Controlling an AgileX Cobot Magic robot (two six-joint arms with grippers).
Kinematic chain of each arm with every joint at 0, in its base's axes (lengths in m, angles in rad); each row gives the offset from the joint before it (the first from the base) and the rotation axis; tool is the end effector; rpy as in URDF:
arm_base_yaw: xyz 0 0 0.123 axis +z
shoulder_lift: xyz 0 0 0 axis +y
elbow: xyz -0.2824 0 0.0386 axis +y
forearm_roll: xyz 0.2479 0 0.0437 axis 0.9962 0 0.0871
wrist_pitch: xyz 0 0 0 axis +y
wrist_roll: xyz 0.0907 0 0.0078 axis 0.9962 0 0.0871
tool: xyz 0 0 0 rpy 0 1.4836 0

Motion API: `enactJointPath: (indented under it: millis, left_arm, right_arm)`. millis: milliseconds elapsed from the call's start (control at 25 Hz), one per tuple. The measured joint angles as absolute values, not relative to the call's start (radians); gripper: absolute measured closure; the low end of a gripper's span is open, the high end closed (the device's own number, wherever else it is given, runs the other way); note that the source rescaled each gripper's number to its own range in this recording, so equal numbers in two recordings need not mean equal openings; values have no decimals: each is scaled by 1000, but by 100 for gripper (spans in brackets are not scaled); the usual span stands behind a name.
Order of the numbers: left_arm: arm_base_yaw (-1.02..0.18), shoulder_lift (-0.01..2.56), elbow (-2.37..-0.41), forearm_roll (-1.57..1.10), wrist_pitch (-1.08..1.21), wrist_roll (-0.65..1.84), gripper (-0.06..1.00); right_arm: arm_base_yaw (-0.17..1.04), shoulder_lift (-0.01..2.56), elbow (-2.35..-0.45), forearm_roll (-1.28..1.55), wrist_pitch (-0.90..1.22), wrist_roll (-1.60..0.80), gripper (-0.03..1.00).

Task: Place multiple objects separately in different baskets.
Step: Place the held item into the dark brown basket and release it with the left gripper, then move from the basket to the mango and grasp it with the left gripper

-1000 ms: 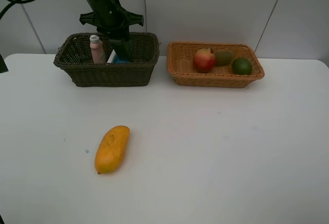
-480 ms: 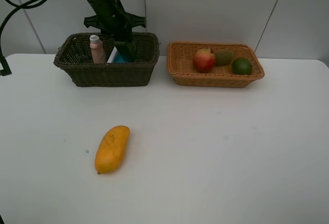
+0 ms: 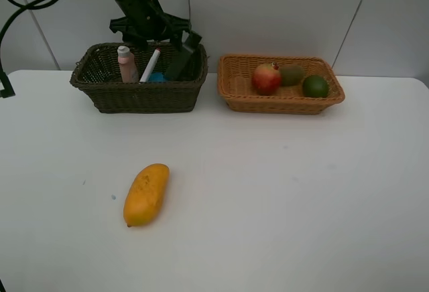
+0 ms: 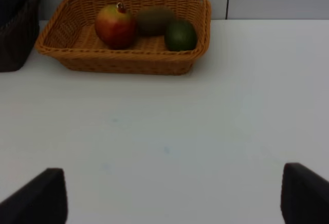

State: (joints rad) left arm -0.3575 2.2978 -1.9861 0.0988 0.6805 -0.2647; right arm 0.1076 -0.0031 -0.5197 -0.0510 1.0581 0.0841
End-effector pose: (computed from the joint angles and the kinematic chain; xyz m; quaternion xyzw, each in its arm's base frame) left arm 0.4911 -0.1774 0.2025 0.0699 0.9417 -0.0600 0.3235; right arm -0.0071 -0.0048 0.2829 -0.0087 0.8462 0.0256 0.5321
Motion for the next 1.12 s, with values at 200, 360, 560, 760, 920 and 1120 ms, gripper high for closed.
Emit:
enactJointPath:
  millis: [200,360,560,760,920,1120]
  left_arm:
    - [-357,2298,-1986,86,689,-265,-5]
    - [-357,2298,-1986,46,689,-265,-5]
    - [-358,2298,-1986,-25,698,-261,-5]
    - [-365,2282,-1986,-63,737,-236,-5]
    - [-382,2241,-1986,-65,813,-235,-5]
    - [-416,2188,-1986,-70,934,-235,-5]
  right_arm:
    - [108,-3,-520,-51,1058,84,-3]
    - [108,-3,-520,-51,1058,84,-3]
    - [108,-3,-520,-51,1058,84,-3]
    - [108,-3,-520,-51,1058,84,-3]
    - [108,-3,-520,-51,1058,84,-3]
    - [108,-3,-520,-51,1058,84,-3]
